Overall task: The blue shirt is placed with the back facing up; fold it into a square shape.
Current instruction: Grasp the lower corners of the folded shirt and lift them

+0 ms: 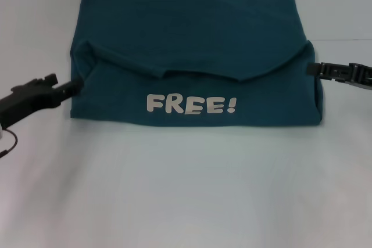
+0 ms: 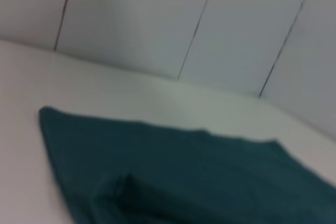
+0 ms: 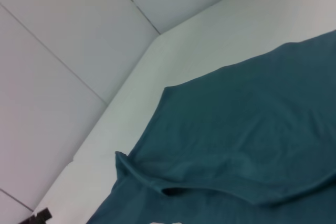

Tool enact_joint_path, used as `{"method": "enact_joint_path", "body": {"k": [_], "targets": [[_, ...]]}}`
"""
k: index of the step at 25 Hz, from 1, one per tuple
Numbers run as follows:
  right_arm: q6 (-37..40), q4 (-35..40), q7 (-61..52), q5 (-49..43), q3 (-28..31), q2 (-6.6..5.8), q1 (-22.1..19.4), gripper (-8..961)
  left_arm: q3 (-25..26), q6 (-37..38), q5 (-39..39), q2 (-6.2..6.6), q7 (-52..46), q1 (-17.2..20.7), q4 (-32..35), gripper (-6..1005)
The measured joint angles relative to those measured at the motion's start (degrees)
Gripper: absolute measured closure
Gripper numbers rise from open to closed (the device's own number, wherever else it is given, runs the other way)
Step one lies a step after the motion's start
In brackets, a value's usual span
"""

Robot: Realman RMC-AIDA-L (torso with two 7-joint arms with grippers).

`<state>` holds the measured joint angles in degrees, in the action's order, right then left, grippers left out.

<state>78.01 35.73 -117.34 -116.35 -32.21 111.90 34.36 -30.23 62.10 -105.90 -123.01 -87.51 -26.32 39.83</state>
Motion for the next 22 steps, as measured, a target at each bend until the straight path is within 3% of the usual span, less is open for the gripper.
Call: {"method": "enact_joint_path", "body": {"k": [11,22], "targets": [[-1.11,-0.28,-1.63,-0.22,-0.48,0.05,-0.48,273,-0.64,-3.58,-3.92,-0.82,10.73,1.94,-0.14,238],[-2.25,-0.92,-1.67,-0.21,-0.4,0.19,-0.44,272,-5.49,-12.06,-6.8,-0.97,12.74,0.57,-2.27,245]]}}
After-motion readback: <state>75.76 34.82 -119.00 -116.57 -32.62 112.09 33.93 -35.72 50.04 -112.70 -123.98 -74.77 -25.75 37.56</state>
